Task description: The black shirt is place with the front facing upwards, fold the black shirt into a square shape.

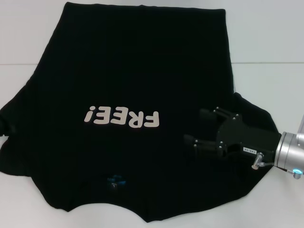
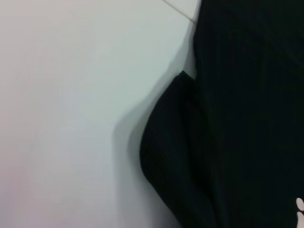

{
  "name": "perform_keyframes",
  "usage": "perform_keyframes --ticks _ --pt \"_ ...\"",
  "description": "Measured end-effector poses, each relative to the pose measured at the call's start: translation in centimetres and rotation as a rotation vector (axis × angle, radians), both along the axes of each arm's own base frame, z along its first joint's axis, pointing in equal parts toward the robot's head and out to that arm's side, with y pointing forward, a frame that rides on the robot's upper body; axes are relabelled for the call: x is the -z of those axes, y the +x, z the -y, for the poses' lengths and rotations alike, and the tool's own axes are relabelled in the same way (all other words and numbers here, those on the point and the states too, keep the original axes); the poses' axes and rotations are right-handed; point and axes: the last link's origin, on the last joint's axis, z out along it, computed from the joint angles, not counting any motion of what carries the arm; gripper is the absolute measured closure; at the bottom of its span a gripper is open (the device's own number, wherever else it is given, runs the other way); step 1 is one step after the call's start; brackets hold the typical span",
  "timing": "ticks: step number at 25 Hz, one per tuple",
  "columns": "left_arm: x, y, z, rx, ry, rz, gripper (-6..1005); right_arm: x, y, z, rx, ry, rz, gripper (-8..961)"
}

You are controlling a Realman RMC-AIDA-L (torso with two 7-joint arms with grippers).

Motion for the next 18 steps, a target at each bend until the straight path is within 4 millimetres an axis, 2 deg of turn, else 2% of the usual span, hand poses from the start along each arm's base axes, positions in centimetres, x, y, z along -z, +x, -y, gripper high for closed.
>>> perform_keyframes --ticks 4,10,18 --pt "0.1 0.2 -0.1 0.001 0.002 0.013 916 -0.3 0.0 -0.2 -0.005 0.013 0.004 9" --pt "-0.6 0.2 -0.5 -0.007 0.051 0.02 712 -0.1 -0.4 -0.3 -0.011 0.009 -0.011 9" --pt "-1.4 -0.5 -0.7 -0.033 0.121 0.015 559 -0.1 -0.4 -0.2 -0.008 0.005 -0.014 9"
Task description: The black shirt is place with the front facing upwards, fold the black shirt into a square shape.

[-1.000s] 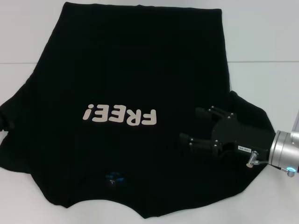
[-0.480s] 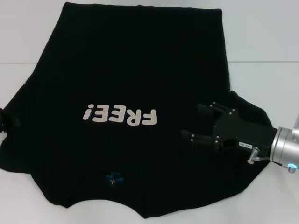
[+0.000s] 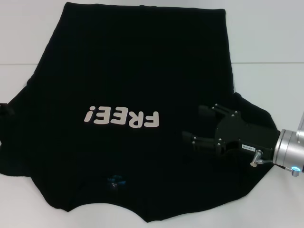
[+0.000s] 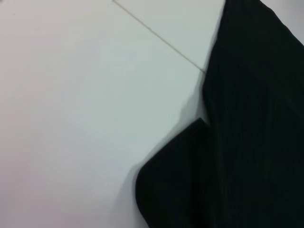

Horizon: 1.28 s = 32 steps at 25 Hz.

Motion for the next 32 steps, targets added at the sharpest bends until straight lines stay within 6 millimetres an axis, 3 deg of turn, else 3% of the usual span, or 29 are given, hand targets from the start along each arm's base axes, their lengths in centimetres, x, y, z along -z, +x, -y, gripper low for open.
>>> perform_keyframes --ticks 6,11,28,32 --pt "0.2 -0.2 0.1 -0.006 -0.01 -0.009 395 0.0 0.0 0.1 0.005 -0.002 -0.007 9" --pt "0.7 0.1 0.0 0.011 -0.047 -0.033 409 0.0 0.2 0.3 0.011 -0.005 -0.013 9" --pt "1.3 0.1 -0.4 0.018 -0.082 -0.107 781 0.3 0.2 1.2 0.007 -0.028 -0.045 9" --pt "0.6 0.0 -0.7 0.018 -0.055 -0.123 927 0.3 0.2 1.3 0.015 -0.029 -0.054 9"
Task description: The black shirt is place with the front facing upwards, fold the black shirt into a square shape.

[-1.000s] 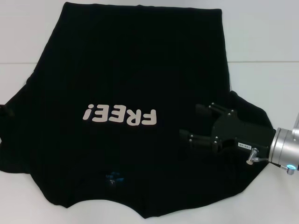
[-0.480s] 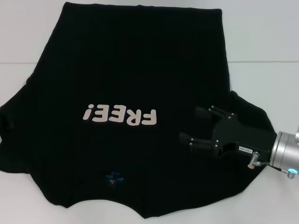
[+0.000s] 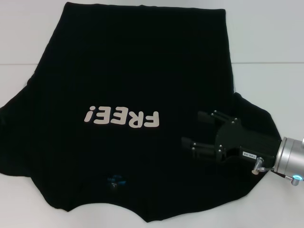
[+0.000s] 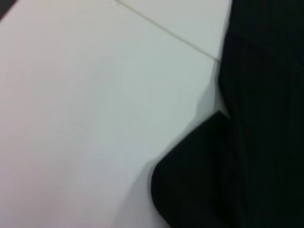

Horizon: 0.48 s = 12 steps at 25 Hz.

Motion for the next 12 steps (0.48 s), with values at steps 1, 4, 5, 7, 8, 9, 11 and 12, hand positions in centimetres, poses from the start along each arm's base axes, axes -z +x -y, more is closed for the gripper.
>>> perform_keyframes --ticks 1,4,5,7,8,9,11,12 --pt "-0.2 0.0 -0.1 0.002 0.004 -0.005 963 0.0 0.0 0.0 0.002 0.002 -0.002 9" --pt "-0.7 0.1 -0.3 0.008 0.016 -0.012 961 0.0 0.1 0.0 0.007 0.003 -0.006 9" --pt "-0.9 0.2 -0.4 0.011 0.021 -0.015 961 0.0 0.1 0.0 0.008 0.003 -0.006 9" --pt "-1.3 0.5 -0.6 0.021 0.026 -0.02 960 0.0 0.2 0.0 0.013 0.006 -0.005 9" --pt "-1.5 0.6 -0.6 0.026 0.024 -0.019 960 -0.1 0.2 0.0 0.015 0.008 -0.005 9" --pt "-1.7 0.8 -0.7 0.031 0.021 -0.016 960 -0.1 0.2 0.0 0.016 0.01 -0.006 9" --pt "-2.3 1.7 -1.0 0.051 0.002 -0.004 960 -0.1 0.2 0.0 0.02 0.013 -0.009 9" --pt "-2.5 2.0 -1.1 0.059 -0.008 0.001 961 -0.1 0.2 0.0 0.021 0.013 -0.009 9"
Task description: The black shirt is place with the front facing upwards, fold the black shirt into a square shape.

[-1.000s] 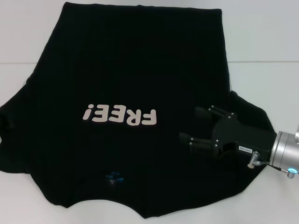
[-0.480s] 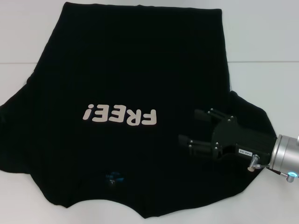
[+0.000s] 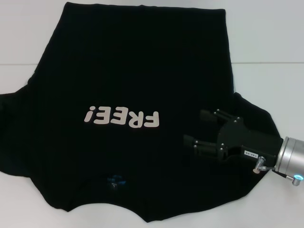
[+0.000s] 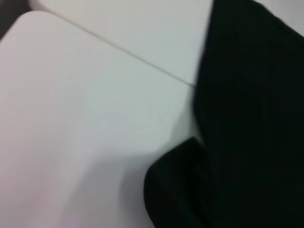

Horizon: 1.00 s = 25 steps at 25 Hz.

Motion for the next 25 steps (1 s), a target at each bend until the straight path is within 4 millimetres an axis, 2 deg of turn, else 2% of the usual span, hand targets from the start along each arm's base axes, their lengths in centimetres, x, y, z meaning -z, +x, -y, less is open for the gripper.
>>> perform_keyframes --ticks 7,18,25 --pt "-1.1 1.7 -0.7 0.033 -0.054 -0.02 963 0.2 -0.2 0.2 0.0 -0.01 -0.015 9" --pt "-2.8 0.5 -0.2 -0.015 -0.03 -0.083 963 -0.1 -0.2 0.4 0.005 -0.024 -0.037 8" --pt "-2.4 2.5 -1.0 0.034 -0.038 -0.064 961 -0.1 0.0 0.7 0.009 -0.028 -0.039 9"
